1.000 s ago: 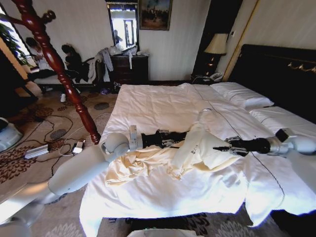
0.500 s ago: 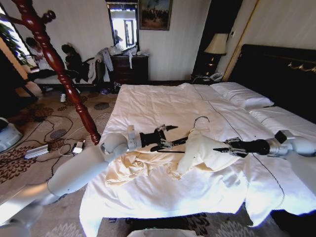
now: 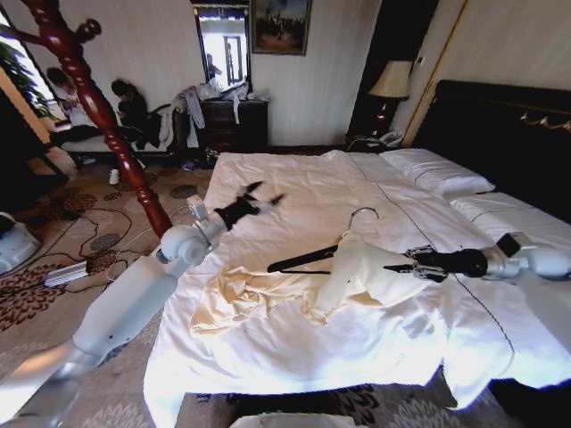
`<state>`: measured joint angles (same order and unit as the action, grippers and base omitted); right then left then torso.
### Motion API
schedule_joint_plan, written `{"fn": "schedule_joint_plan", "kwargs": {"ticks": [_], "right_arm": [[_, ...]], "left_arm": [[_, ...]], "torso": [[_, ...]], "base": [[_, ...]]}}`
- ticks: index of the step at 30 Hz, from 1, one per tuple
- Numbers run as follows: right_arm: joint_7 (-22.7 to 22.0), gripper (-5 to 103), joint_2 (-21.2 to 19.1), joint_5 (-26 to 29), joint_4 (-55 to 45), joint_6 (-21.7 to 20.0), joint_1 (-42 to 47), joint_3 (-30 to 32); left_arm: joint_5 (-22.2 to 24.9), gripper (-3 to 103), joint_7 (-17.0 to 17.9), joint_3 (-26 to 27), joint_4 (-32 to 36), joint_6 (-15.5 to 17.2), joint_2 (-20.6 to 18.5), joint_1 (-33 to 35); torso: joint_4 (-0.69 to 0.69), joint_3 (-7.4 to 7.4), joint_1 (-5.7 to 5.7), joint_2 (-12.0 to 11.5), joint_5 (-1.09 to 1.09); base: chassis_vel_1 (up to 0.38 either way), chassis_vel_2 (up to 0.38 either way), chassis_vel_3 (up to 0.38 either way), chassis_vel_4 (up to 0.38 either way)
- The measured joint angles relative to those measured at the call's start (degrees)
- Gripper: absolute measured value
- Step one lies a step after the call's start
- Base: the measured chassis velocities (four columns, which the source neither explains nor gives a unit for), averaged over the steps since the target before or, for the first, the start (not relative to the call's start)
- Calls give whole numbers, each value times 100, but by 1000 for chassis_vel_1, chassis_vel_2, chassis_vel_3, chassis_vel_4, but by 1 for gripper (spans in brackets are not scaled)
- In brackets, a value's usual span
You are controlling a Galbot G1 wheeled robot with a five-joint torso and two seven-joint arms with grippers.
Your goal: Pick up the clothes from the bed and hang them on the clothes hanger.
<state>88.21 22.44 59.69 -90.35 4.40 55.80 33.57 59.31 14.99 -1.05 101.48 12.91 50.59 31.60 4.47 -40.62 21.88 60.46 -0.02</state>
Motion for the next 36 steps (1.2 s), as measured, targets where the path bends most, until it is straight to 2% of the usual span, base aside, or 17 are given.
{"fn": "schedule_joint_plan", "kwargs": {"ticks": [1,3,4,6,7,11,12,15,17,18,22,24,27,30,31,33,36], "right_arm": [[0,19,-22,44,-81,-3,-44,12],[0,19,-33,71,-120,-6,-61,23],[0,19,-63,138,-216,-19,-102,47],[0,19,-115,231,-350,-46,-164,87],[0,19,-115,231,-350,-46,-164,87],[-1,19,-156,257,-367,-51,-210,90],[-1,19,-156,257,-367,-51,-210,90],[-3,19,-135,246,-323,-52,-201,82],[-3,19,-130,241,-321,-52,-199,76],[-4,19,-118,229,-322,-52,-197,56],[-5,19,-99,220,-349,-52,-207,13],[-6,19,-80,208,-360,-52,-219,-16],[-7,19,-67,203,-361,-52,-221,-28],[-8,19,-57,205,-365,-51,-239,-31],[-8,19,-57,205,-365,-51,-239,-31],[-9,19,-60,212,-367,-46,-257,-29],[-9,19,-61,219,-364,-45,-260,-14]], "left_arm": [[-34,100,313,60,-28,8,18,192],[-75,100,429,93,-31,9,18,310],[-283,100,530,193,-8,7,-11,659],[-1020,100,301,392,203,-96,-117,1399],[-1020,100,301,392,203,-96,-117,1399],[-1888,100,-340,625,848,-590,-127,2735],[-1888,100,-340,625,848,-590,-127,2735],[-2633,100,-893,781,1158,-1004,111,3589],[-2762,100,-954,781,1167,-1040,133,3682],[-3063,100,-1040,776,1168,-1121,193,3881],[-3077,100,-973,778,1159,-1103,248,3905],[-2842,100,-815,834,1110,-896,173,3621],[-2771,100,-802,834,1015,-772,36,3399],[-2588,100,-1207,702,887,-491,-382,3069],[-2588,100,-1207,702,887,-491,-382,3069],[-2540,100,-1518,501,888,-418,-658,2922],[-2633,100,-1619,419,1002,-451,-789,2958]], "torso": [[-1,0,0,0,0],[-1,0,0,0,-1],[-1,0,0,0,-1],[-2,1,0,0,0],[-2,1,0,0,0],[-1,1,-1,0,1],[-1,1,-1,0,1],[0,2,-1,0,2],[0,2,-1,1,2],[-2,1,-2,0,2],[-1,1,-1,0,1],[1,2,-1,0,2],[1,1,-1,0,2],[-1,0,0,0,2],[-1,0,0,0,2],[0,0,0,0,1],[0,0,0,0,2]], "base": [[0,0,0,0],[0,0,0,0],[0,0,0,0],[0,0,0,0],[0,0,0,0],[0,0,0,0],[0,0,0,0],[0,0,0,0],[0,0,0,0],[0,0,0,0],[0,0,0,0],[0,0,0,0],[0,0,0,0],[0,0,0,0],[0,0,0,0],[0,0,0,0],[0,0,0,0]]}}
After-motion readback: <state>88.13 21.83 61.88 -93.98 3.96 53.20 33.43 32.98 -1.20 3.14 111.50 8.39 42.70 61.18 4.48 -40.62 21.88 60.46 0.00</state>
